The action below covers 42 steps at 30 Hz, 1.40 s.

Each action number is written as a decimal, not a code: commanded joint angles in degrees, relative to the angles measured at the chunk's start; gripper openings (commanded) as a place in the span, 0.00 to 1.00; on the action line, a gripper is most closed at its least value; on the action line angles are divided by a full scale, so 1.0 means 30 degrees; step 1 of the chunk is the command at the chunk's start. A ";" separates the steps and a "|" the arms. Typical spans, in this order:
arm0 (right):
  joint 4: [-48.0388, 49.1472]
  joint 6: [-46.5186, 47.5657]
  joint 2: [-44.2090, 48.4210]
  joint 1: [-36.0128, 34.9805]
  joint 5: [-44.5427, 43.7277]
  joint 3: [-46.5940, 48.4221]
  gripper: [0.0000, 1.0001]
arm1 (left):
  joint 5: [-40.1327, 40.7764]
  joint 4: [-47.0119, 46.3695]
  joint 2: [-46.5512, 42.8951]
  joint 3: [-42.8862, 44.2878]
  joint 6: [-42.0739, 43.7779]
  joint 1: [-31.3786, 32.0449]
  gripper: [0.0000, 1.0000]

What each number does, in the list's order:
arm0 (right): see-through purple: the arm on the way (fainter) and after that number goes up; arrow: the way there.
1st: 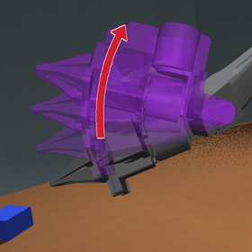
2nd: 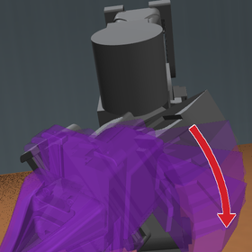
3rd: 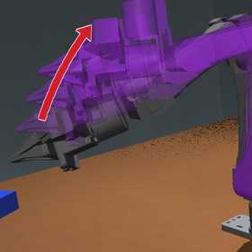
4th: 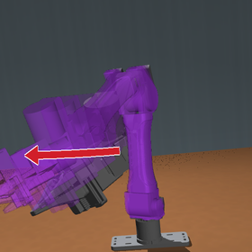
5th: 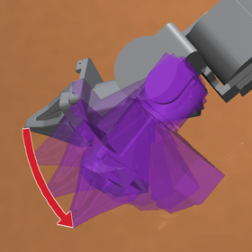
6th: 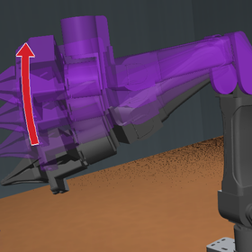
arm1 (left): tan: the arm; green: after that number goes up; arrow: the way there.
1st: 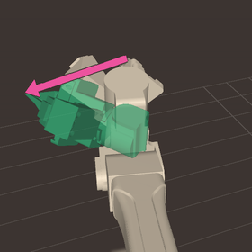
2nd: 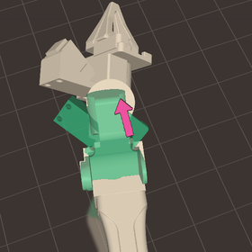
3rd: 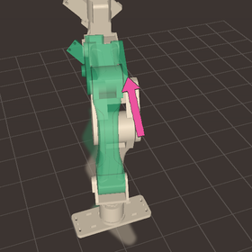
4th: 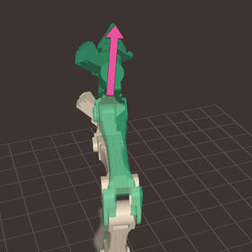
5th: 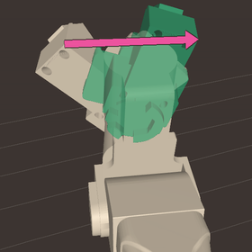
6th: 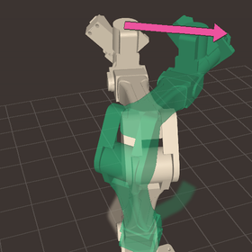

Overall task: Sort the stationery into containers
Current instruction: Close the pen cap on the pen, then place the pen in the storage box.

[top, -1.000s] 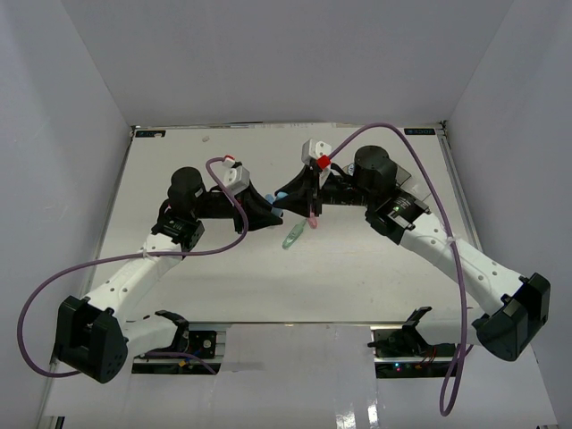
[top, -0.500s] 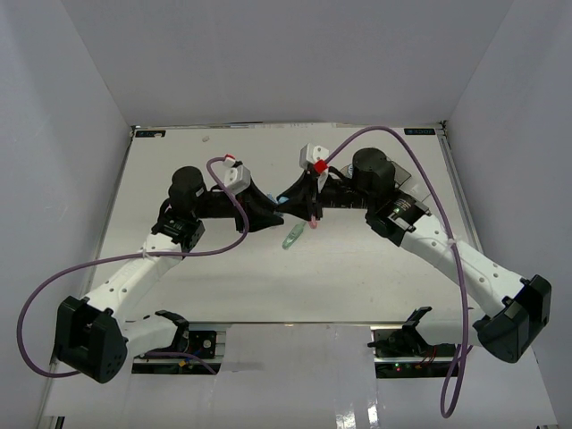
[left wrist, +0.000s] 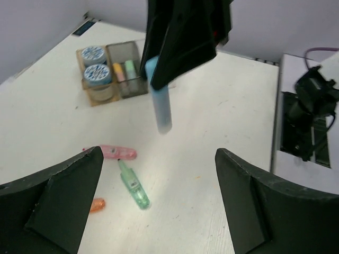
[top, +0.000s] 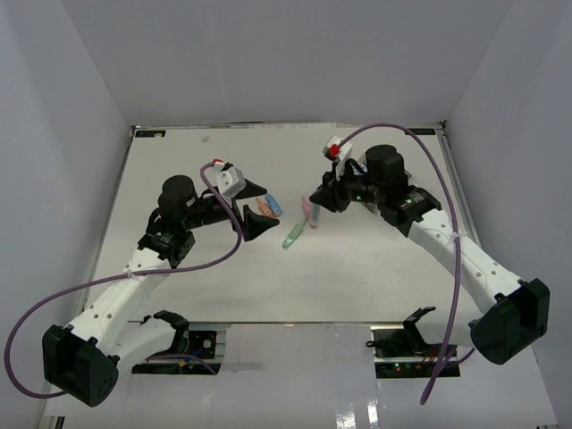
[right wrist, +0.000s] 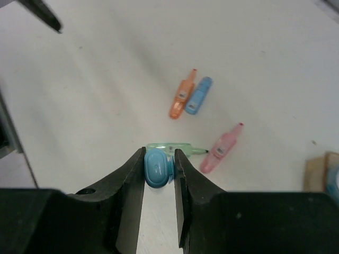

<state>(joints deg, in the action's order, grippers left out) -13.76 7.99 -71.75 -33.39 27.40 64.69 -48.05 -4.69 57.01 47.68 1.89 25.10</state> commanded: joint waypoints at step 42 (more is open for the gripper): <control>0.2419 -0.5476 -0.7496 1.2272 -0.5671 0.1672 0.80 | 1.5695 0.4521 0.3964 0.1450 -0.4672 -0.1658 0.98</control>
<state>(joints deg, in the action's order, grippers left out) -6.68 -8.84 -99.29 3.36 14.74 70.28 -1.85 8.27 69.01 49.52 -11.07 20.82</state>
